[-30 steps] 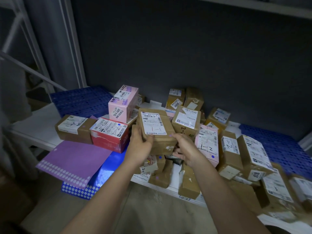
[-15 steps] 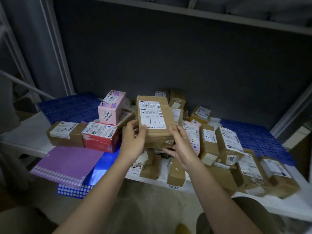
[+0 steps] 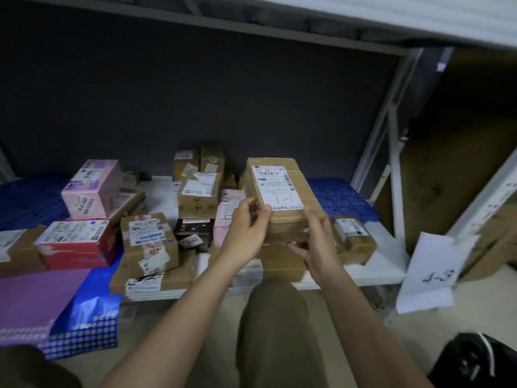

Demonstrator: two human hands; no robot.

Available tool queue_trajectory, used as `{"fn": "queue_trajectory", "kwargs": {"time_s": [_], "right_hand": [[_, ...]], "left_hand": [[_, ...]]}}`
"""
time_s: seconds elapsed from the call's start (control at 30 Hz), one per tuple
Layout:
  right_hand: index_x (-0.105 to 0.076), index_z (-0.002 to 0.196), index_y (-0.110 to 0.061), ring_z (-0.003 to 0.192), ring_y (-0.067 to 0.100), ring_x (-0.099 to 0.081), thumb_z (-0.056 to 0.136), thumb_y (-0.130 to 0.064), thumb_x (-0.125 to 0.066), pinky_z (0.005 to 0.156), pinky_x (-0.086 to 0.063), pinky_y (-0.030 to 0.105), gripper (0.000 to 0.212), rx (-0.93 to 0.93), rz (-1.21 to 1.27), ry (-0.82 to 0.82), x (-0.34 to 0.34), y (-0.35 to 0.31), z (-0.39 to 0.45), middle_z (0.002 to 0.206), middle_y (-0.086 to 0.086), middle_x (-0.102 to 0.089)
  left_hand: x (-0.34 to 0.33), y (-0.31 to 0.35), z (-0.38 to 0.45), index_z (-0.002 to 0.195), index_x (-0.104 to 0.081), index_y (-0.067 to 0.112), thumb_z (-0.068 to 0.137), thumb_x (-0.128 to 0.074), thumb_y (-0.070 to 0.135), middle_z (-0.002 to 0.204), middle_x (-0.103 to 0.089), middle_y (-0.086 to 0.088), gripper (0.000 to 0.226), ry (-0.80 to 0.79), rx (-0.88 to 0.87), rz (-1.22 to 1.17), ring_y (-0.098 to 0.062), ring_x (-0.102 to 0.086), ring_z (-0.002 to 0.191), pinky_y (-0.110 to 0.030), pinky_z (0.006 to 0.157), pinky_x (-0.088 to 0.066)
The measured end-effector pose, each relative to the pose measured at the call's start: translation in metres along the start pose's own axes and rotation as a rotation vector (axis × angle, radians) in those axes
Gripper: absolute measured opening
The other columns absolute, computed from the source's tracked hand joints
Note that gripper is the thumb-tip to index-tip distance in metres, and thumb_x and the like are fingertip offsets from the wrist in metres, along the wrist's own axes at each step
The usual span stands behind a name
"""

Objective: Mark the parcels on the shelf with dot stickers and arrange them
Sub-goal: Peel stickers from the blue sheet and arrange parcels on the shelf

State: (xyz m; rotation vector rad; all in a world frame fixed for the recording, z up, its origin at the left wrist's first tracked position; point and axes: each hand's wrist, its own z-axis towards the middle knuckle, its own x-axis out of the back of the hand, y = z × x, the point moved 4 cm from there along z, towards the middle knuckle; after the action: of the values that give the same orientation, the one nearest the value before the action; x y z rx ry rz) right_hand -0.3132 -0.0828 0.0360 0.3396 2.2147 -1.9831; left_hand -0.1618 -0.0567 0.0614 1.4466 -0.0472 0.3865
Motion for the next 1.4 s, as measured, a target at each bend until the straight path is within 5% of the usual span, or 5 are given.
{"fn": "queue_trajectory", "kwargs": {"time_s": [0.17, 0.5, 0.63, 1.13, 1.4], "right_hand": [[-0.034, 0.14, -0.026, 0.102, 0.012, -0.056, 0.093, -0.037, -0.057, 0.084, -0.053, 0.043, 0.054, -0.004, 0.125, 0.228, 0.059, 0.0, 0.007, 0.124, -0.005, -0.054], [-0.036, 0.14, -0.022, 0.118, 0.021, -0.053, 0.095, -0.044, -0.05, 0.103, -0.045, 0.044, 0.052, 0.131, 0.088, 0.693, 0.198, -0.006, 0.054, 0.135, 0.003, -0.049], [-0.044, 0.13, -0.024, 0.115, 0.019, -0.053, 0.094, -0.047, -0.049, 0.094, -0.045, 0.031, 0.043, 0.198, -0.003, 0.822, 0.248, -0.024, 0.083, 0.129, 0.001, -0.052], [-0.035, 0.129, -0.013, 0.117, 0.031, -0.047, 0.095, -0.052, -0.044, 0.094, -0.039, 0.037, 0.053, 0.046, -0.408, 0.771, 0.296, -0.005, 0.153, 0.139, 0.011, -0.032], [-0.039, 0.126, -0.007, 0.097, 0.039, -0.056, 0.098, -0.048, -0.04, 0.067, -0.037, 0.035, 0.05, -0.007, -1.184, 0.708, 0.3, 0.006, 0.141, 0.123, 0.017, -0.041]], "left_hand": [[-0.061, 0.008, 0.002, 0.137, -0.038, 0.028, 0.096, -0.04, 0.049, 0.132, -0.049, 0.011, 0.045, -0.176, -0.007, 0.042, -0.01, -0.048, 0.12, -0.037, 0.105, -0.04], [-0.191, -0.001, 0.027, 0.129, -0.051, 0.018, 0.101, -0.038, 0.036, 0.131, -0.054, -0.002, 0.036, -0.525, -0.024, 0.297, -0.012, -0.053, 0.108, -0.017, 0.081, -0.036], [-0.234, -0.019, 0.047, 0.129, -0.051, 0.017, 0.098, -0.041, 0.039, 0.136, -0.048, -0.006, 0.039, -0.588, -0.02, 0.501, -0.024, -0.048, 0.121, -0.033, 0.102, -0.039], [-0.3, -0.053, 0.089, 0.145, -0.032, 0.024, 0.097, -0.041, 0.032, 0.155, -0.017, -0.001, 0.049, -0.566, -0.063, 0.722, -0.027, -0.015, 0.14, -0.043, 0.114, -0.024], [-0.299, -0.059, 0.088, 0.15, -0.022, 0.024, 0.098, -0.043, 0.031, 0.16, -0.002, 0.002, 0.056, -0.637, -0.058, 0.697, -0.027, -0.011, 0.144, -0.039, 0.116, -0.02]]}}
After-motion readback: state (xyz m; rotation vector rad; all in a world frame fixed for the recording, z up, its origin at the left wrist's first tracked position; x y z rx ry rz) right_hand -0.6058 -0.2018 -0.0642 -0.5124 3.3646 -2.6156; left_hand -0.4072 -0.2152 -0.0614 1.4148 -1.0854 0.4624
